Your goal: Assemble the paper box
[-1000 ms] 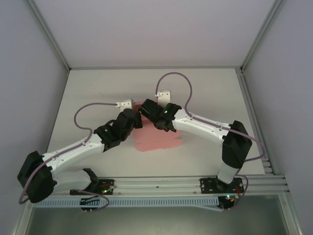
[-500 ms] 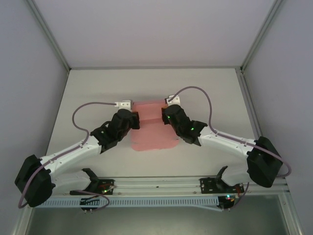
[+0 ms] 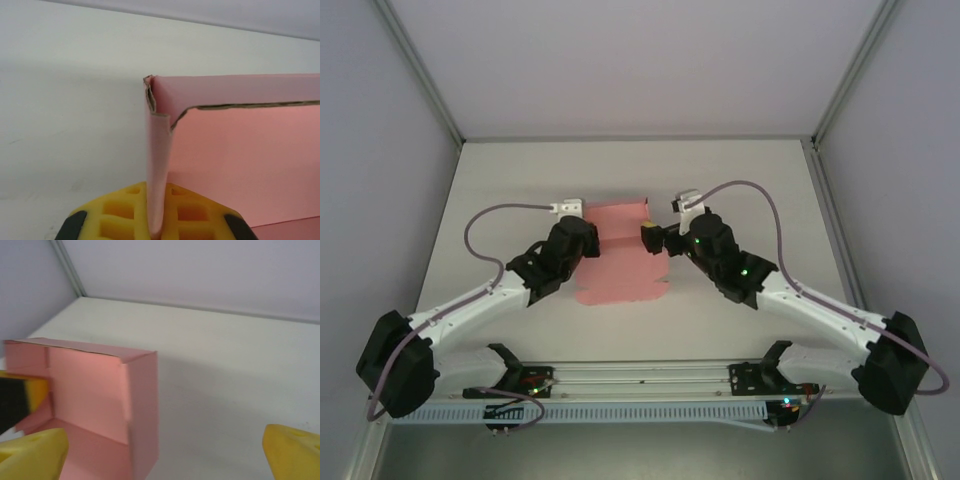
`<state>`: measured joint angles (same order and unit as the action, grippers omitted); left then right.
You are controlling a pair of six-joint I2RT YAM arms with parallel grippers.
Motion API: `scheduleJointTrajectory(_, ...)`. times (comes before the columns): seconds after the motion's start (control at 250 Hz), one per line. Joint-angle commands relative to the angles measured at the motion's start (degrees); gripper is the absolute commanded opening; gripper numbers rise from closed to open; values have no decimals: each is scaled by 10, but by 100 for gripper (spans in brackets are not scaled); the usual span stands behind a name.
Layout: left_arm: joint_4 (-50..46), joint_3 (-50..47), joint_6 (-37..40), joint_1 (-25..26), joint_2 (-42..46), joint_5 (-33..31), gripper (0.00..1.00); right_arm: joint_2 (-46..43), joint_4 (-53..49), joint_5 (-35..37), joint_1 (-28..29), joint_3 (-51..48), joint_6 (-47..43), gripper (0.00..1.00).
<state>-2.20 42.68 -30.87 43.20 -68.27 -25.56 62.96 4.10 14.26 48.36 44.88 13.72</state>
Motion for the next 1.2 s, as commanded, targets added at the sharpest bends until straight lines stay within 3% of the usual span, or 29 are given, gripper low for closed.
scheduleJointTrajectory(0.0, 7, 25, 56, -13, -11, 5, 0, -56, 17, -41, -4, -29, 25, 100)
scheduleJointTrajectory(0.056, 21, 26, 99, -19, -16, 38, 0, -85, 3, -37, -6, -37, 40, 100)
scheduleJointTrajectory(0.116, 20, 42, 196, -35, -25, 123, 0, -110, -32, -16, -12, -38, 59, 100)
scheduleJointTrajectory(0.22, -112, 119, 348, -39, -54, 220, 0, -143, -102, 13, -27, -38, 78, 100)
scheduleJointTrajectory(0.327, -184, 152, 527, -37, -73, 325, 0, -164, -174, 29, -38, -37, 95, 100)
scheduleJointTrajectory(0.399, -207, 155, 636, -35, -90, 327, 0, -176, -204, 30, -48, -42, 101, 100)
scheduleJointTrajectory(0.487, -264, 210, 698, -35, -138, 289, 0, -189, -228, 30, -60, -49, 112, 100)
scheduleJointTrajectory(0.587, -383, 321, 732, -26, -223, 280, 0, -204, -244, 30, -68, -62, 122, 100)
scheduleJointTrajectory(0.651, -436, 377, 733, -5, -278, 231, 0, -212, -250, 31, -71, -73, 134, 100)
scheduleJointTrajectory(0.787, -435, 406, 770, 44, -361, 120, 0, -224, -254, 31, -74, -92, 158, 100)
scheduleJointTrajectory(0.914, -439, 448, 778, 60, -417, 128, 1, -229, -263, 30, -75, -99, 168, 100)
scheduleJointTrajectory(1.002, -453, 471, 791, 65, -444, 171, 6, -233, -273, 45, -76, -99, 172, 100)
scheduleJointTrajectory(1.058, -448, 479, 789, 67, -457, 175, 11, -235, -276, 43, -77, -100, 174, 100)
scheduleJointTrajectory(1.134, -443, 486, 782, 67, -469, 180, 29, -240, -280, 40, -76, -102, 172, 100)
scheduleJointTrajectory(1.198, -435, 488, 770, 68, -469, 186, 56, -246, -281, 41, -76, -105, 170, 100)
